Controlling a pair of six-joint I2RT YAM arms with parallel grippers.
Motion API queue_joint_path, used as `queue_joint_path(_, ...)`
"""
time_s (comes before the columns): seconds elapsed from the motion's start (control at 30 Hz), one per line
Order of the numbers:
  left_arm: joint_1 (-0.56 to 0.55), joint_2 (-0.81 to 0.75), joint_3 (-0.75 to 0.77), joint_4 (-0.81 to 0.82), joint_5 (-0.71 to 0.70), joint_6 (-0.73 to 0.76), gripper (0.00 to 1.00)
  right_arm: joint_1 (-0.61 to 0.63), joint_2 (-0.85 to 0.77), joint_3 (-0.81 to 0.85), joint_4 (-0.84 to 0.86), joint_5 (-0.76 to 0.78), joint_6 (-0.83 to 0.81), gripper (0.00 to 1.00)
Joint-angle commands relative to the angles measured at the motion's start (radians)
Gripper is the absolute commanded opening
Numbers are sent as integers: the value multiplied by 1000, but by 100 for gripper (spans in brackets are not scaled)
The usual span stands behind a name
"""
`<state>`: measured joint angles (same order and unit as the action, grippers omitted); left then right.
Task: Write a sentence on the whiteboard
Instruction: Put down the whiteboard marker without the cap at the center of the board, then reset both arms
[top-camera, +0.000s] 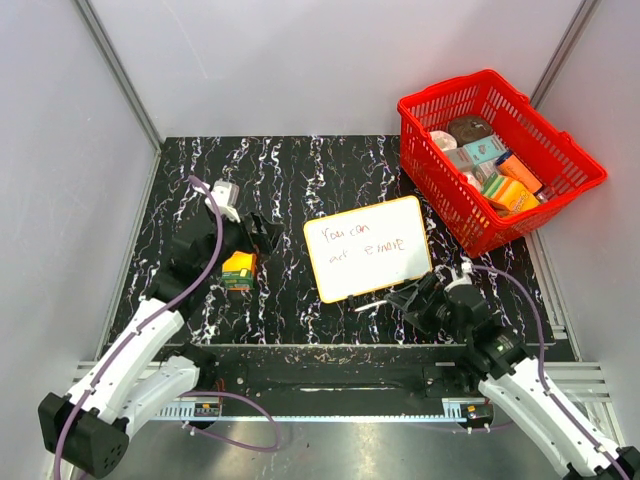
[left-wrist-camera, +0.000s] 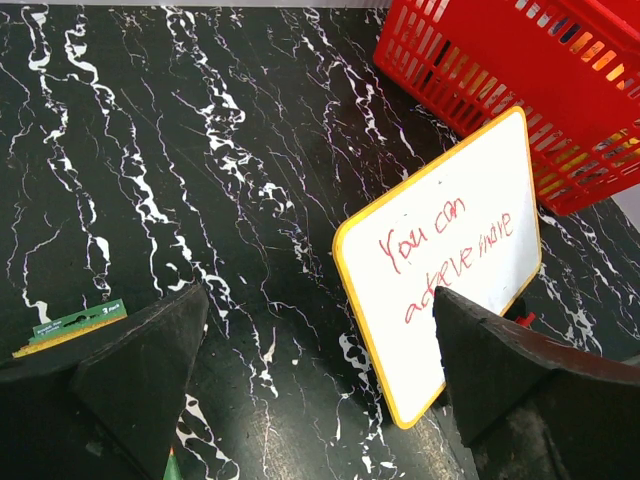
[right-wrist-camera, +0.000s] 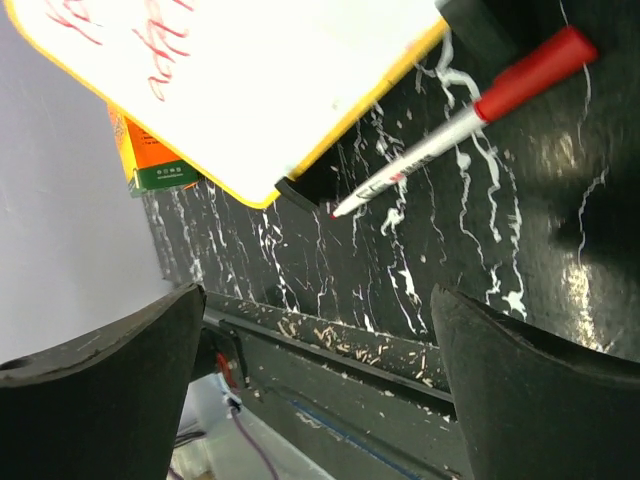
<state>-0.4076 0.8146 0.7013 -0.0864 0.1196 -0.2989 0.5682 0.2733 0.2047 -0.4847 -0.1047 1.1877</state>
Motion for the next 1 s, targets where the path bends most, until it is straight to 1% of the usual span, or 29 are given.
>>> queue_joint_path(0.0,-4,24,26,31,-32,-38,99,-4,111,171,32,98,-235,100)
queue_joint_path(0.03,-4,37,24,28,-43,-45,99,-4,139,197,38,143,-311,100)
queue_joint_path(0.1,-4,50,23,22,-90,-66,99,-4,222,272,57,184,-394,100)
queue_joint_path(0.13,-4,67,24,-1,-107,-71,99,-5,249,300,61,238,-478,100)
queue_joint_path(0.17,-5,77,32,-12,-118,-80,99,-5,303,352,70,264,-515,100)
queue_joint_path(0.2,-4,84,35,-24,-180,-86,99,-4,329,376,78,319,-557,100)
queue_joint_path(0.23,-4,101,38,-53,-205,-94,99,-4,354,404,78,353,-621,100)
queue_joint_path(0.27,-4,113,44,-64,-231,-103,99,-4,392,447,84,387,-647,100)
queue_joint_path(0.3,-5,123,47,-73,-276,-108,99,-4,406,464,96,458,-672,100)
queue_joint_path(0.37,-4,149,50,-98,-310,-115,99,-4,434,492,156,516,-744,100)
queue_joint_path(0.4,-4,156,52,-105,-343,-115,99,-4,440,498,173,567,-763,100)
queue_joint_path(0.5,-4,181,55,-128,-411,-120,99,-4,460,504,253,650,-838,100)
queue_joint_path(0.57,-4,190,53,-128,-431,-105,99,-5,475,501,303,683,-893,100)
queue_joint_path(0.6,-4,193,53,-125,-440,-97,99,-7,483,502,310,732,-901,100)
queue_joint_path(0.7,-4,199,52,-119,-452,-66,99,-4,498,501,350,787,-954,100)
queue_joint_path(0.83,-4,181,11,-73,-459,-43,99,-7,507,486,402,824,-1006,100)
queue_joint_path(0.9,-5,147,-22,-30,-425,-14,99,-16,517,451,464,835,-1027,100)
queue_joint_path(0.97,-4,115,-66,33,-423,9,99,-43,521,395,555,836,-1054,100)
